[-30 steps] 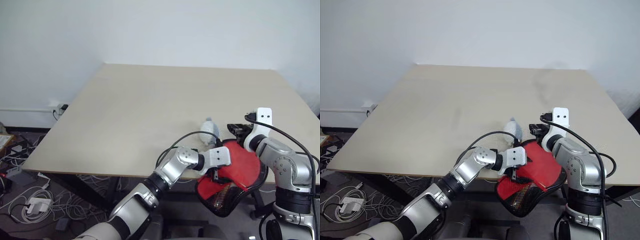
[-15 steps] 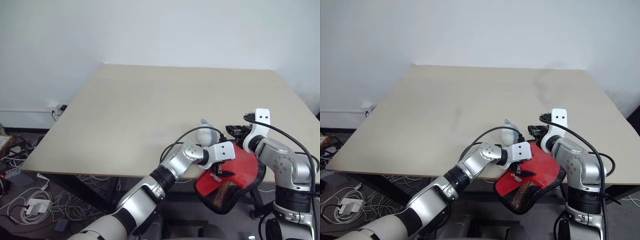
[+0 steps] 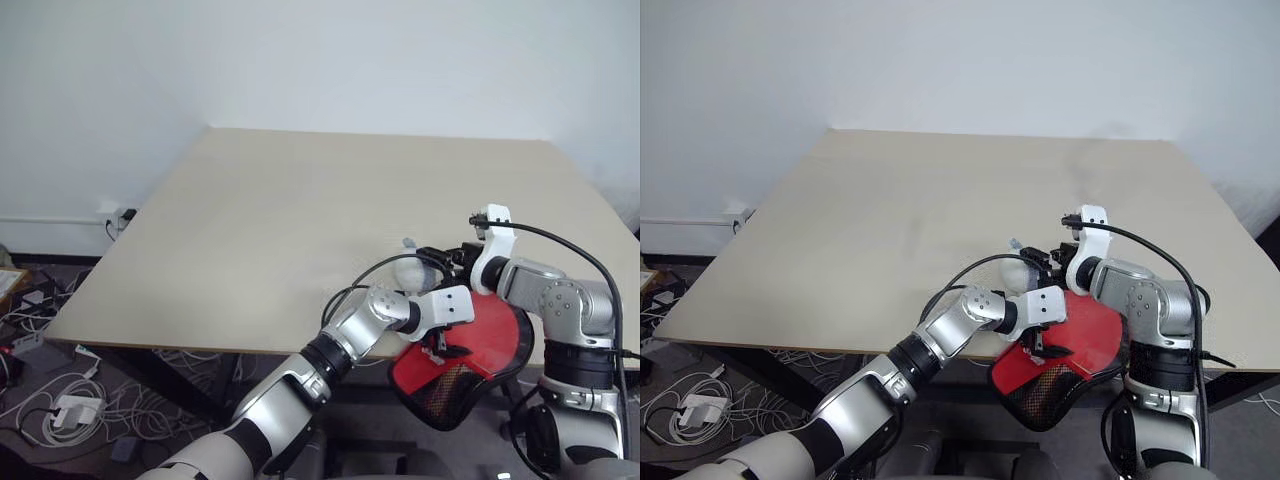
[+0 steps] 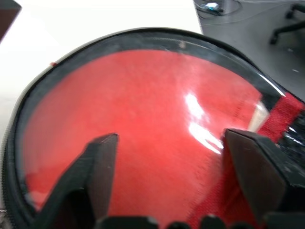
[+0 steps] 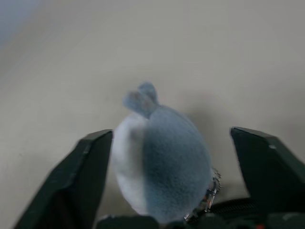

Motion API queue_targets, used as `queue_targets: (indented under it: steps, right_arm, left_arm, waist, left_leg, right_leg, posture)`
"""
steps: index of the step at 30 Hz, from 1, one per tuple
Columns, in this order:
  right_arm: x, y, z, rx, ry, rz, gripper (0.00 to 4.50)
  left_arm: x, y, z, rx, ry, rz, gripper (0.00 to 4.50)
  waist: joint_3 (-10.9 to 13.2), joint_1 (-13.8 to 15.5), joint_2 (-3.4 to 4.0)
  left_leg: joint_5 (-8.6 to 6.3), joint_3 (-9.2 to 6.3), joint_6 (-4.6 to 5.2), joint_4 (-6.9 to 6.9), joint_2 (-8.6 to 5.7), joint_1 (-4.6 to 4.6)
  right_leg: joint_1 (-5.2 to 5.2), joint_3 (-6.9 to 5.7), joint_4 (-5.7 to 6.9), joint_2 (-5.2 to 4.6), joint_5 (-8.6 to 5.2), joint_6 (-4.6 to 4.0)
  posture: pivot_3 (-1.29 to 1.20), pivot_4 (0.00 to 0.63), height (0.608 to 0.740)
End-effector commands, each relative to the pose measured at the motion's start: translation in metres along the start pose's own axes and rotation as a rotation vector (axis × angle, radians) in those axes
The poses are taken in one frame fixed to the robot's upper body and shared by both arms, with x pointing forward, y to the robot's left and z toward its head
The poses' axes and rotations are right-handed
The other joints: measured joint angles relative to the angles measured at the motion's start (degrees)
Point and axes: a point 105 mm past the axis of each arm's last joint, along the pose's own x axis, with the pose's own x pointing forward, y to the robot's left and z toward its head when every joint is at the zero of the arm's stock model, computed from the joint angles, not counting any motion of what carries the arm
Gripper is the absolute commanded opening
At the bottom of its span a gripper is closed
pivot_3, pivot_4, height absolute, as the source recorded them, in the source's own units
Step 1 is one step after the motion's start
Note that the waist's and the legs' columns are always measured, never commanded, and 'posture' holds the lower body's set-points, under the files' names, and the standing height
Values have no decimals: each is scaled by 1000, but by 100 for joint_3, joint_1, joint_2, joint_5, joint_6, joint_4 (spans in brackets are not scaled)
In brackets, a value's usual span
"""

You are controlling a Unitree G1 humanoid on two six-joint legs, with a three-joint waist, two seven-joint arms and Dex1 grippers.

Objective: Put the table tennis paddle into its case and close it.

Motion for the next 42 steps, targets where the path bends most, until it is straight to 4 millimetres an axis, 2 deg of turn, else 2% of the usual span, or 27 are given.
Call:
queue_targets:
  steps: [1, 12, 13, 15, 19, 24, 27, 34, 39, 42]
  right_arm:
    - [3, 14, 8, -32, 14, 69, 4444]
    - [20, 9, -2, -36, 134, 83, 4444]
    - [20, 9, -1, -46, 132, 80, 4289]
    - [21, 7, -1, -62, 132, 66, 3842]
    - [24, 3, -1, -122, 118, 26, 2393]
    - [26, -1, 19, -134, -24, -30, 752]
    - [28, -14, 29, -101, -108, -119, 142]
    - [25, -29, 43, -68, -223, -229, 98]
    - [19, -43, 46, -29, -243, -298, 94]
    - [10, -55, 53, 65, -288, -328, 92]
  left_arm:
    - [11, -19, -28, -23, 131, -65, 3807]
    - [11, -15, -27, -38, 133, -47, 3807]
    - [11, -15, -27, -38, 134, -46, 3807]
    - [11, -15, -27, -39, 135, -45, 3807]
    - [10, -12, -30, -57, 156, -27, 3807]
    - [10, -9, -35, -91, 186, -6, 3807]
    - [10, -10, -36, -115, 193, -8, 3807]
    - [8, -9, -40, -136, 208, 0, 3807]
    - [7, -10, -43, -171, 221, 4, 3807]
    - [6, -8, -44, -192, 223, 11, 3807]
  waist:
    - [-1, 1, 0]
    - [-3, 1, -2]
    - [-3, 0, -2]
    - [-3, 0, -2]
    - [-3, -1, -3]
    - [-6, -8, -8]
    - [-10, -9, -14]
    - [-12, -31, -18]
    - [-13, -42, -18]
    - [-13, -41, -18]
  left_leg:
    - [0, 0, 0, 0, 0, 0]
    - [0, -1, -1, 1, -2, 0]
    - [0, -1, -1, 1, -2, 0]
    - [0, -1, -1, 1, -2, 0]
    - [0, -1, -2, 1, -2, 0]
    - [0, -1, -2, 1, -4, 0]
    - [1, -1, -3, 2, -5, 1]
    - [14, 2, -26, 1, -8, 4]
    - [7, 1, -14, 1, -6, 5]
    - [7, 1, -14, -1, -5, 8]
  right_leg:
    - [0, -1, 0, 1, 0, 0]
    - [0, -2, 0, 0, 0, 0]
    - [0, -1, 0, 0, 0, 0]
    - [0, -2, 0, 0, 0, 0]
    - [0, -2, 0, 0, 0, 0]
    - [0, -2, 0, 2, 0, 0]
    - [0, -2, 2, 3, 1, -1]
    - [0, 0, 3, 5, 1, -1]
    - [2, 0, 4, 5, 2, -2]
    - [3, 0, 4, 5, 2, -2]
  posture:
    - [0, 0, 715]
    - [0, 0, 715]
    - [0, 0, 715]
    - [0, 0, 715]
    - [0, 0, 715]
    - [0, 0, 715]
    - [0, 0, 715]
    - [0, 0, 715]
    - [0, 0, 715]
    - [0, 0, 715]
